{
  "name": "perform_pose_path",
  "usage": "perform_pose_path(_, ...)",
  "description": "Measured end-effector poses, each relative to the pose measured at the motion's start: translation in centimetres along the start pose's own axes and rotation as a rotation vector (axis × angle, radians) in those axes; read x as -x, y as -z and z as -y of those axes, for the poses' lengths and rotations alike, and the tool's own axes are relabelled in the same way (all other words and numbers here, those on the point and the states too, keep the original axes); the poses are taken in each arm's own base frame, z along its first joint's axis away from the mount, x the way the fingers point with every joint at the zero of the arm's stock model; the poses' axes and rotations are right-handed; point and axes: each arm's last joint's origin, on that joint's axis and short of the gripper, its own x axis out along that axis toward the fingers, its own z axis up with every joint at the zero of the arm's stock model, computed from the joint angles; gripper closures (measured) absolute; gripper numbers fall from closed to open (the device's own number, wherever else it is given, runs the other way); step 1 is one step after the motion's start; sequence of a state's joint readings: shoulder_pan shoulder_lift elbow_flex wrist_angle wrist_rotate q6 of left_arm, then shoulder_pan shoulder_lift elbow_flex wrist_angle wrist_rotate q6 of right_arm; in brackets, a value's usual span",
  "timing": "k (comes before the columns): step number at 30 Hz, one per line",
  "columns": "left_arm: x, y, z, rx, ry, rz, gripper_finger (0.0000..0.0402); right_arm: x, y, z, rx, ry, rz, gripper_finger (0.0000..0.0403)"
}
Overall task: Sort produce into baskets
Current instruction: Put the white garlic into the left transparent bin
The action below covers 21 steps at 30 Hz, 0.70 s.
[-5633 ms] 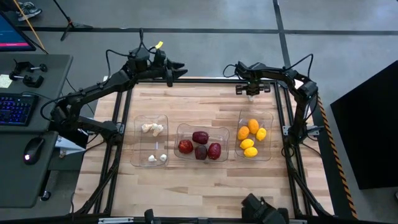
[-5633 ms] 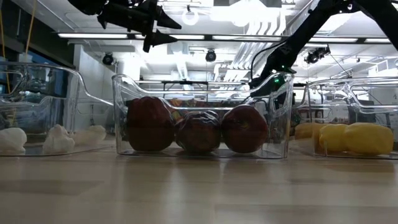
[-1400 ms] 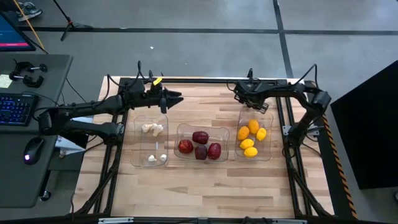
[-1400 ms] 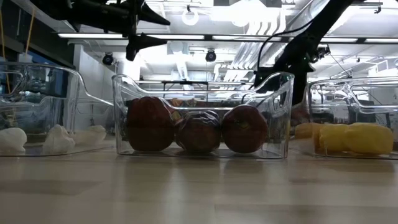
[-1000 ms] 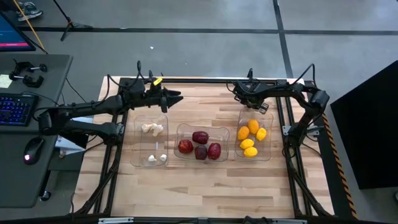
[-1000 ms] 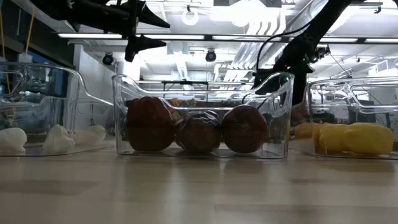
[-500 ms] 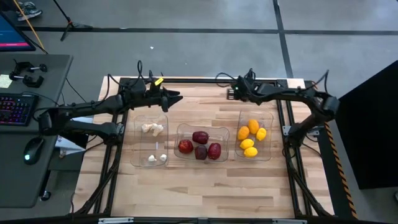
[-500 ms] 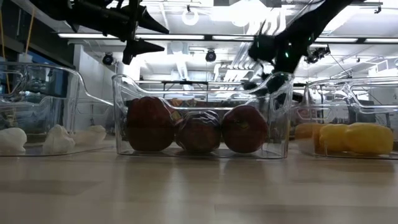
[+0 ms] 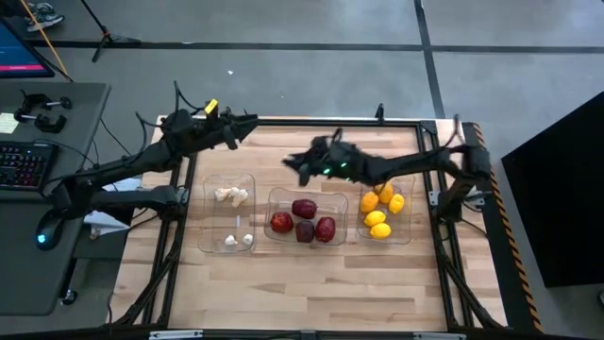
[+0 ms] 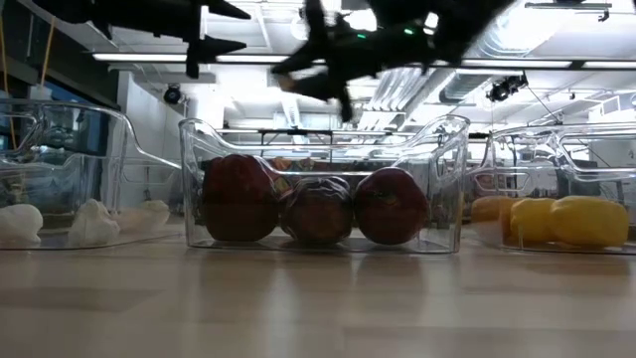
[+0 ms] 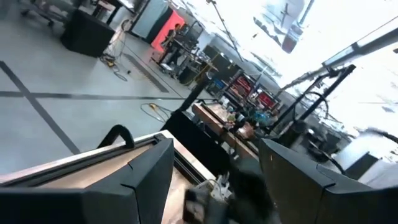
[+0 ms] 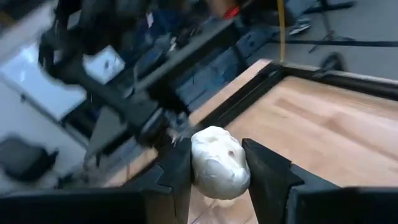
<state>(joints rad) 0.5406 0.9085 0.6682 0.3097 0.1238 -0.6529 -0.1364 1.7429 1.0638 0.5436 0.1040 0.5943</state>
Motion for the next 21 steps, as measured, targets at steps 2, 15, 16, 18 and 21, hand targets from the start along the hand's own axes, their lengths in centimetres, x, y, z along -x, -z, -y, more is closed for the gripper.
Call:
perform_pose_path(2, -0.1, 0.0, -0.1, 0.01, -0.008, -0.002, 0.0179, -1.7, 0.8, -1.4, 0.058, -0.027, -0.032, 0.0284)
perform_pose_path(15, -0.5, 0.6, -0.6, 0.062, -0.04, -0.042, 0.0179, -12.4, 5.7, -6.2, 0.176, -0.186, -0.302, 0.0284)
perform_pose_path(16, -0.5, 0.6, -0.6, 0.068, -0.04, -0.042, 0.0179, -12.9, 6.1, -6.3, 0.174, -0.199, -0.322, 0.0284)
perform_pose_path(18, -0.5, 0.6, -0.7, 0.076, -0.04, -0.042, 0.0179, -13.9, 6.6, -6.5, 0.17, -0.229, -0.345, 0.0284)
perform_pose_path(21, -0.5, 0.6, -0.7, 0.077, -0.041, -0.043, 0.0179, -14.8, 7.0, -6.9, 0.169, -0.256, -0.35, 0.0284)
